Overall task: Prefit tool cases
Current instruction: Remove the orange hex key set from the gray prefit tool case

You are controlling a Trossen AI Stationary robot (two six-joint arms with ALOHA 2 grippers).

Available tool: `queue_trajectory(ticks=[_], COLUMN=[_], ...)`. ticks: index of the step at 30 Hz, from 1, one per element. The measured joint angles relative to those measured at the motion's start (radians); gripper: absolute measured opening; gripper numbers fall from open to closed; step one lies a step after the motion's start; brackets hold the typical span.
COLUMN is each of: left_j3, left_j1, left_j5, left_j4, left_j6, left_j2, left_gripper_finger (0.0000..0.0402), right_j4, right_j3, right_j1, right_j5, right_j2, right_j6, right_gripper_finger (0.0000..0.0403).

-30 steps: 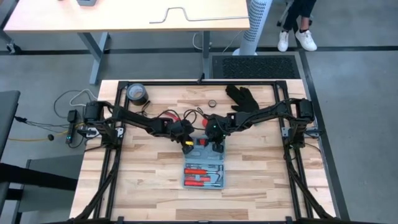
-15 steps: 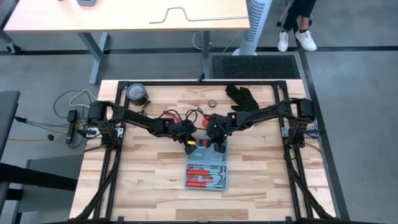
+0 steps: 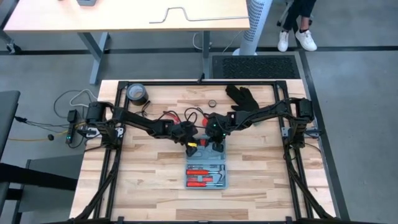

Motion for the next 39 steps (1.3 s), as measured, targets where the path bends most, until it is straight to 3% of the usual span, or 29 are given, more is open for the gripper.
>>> queue_trajectory(ticks=[6,15,39], left_j3=[0.000,0.004,0.000], left_j1=[0.000,0.006,0.005], left_j5=[0.017,0.076,0.066], left_j4=[-0.092,-0.025,-0.020], left_j6=[0.011,-0.001,0.027], left_j2=[0.001,0.088,0.096], left_gripper_finger=[0.0000,0.0000,0.0000], right_j4=[0.001,0.001,0.055], right_j3=[-0.001,-0.002,-0.006], right_j1=[0.000,0.000,0.010], right_j5=[0.000,0.000,-0.045], right_j2=[0.000,-0.001,0.001], right_j6=[0.007,0.017,0.097], right_gripper_finger=[0.0000,0.0000,0.0000])
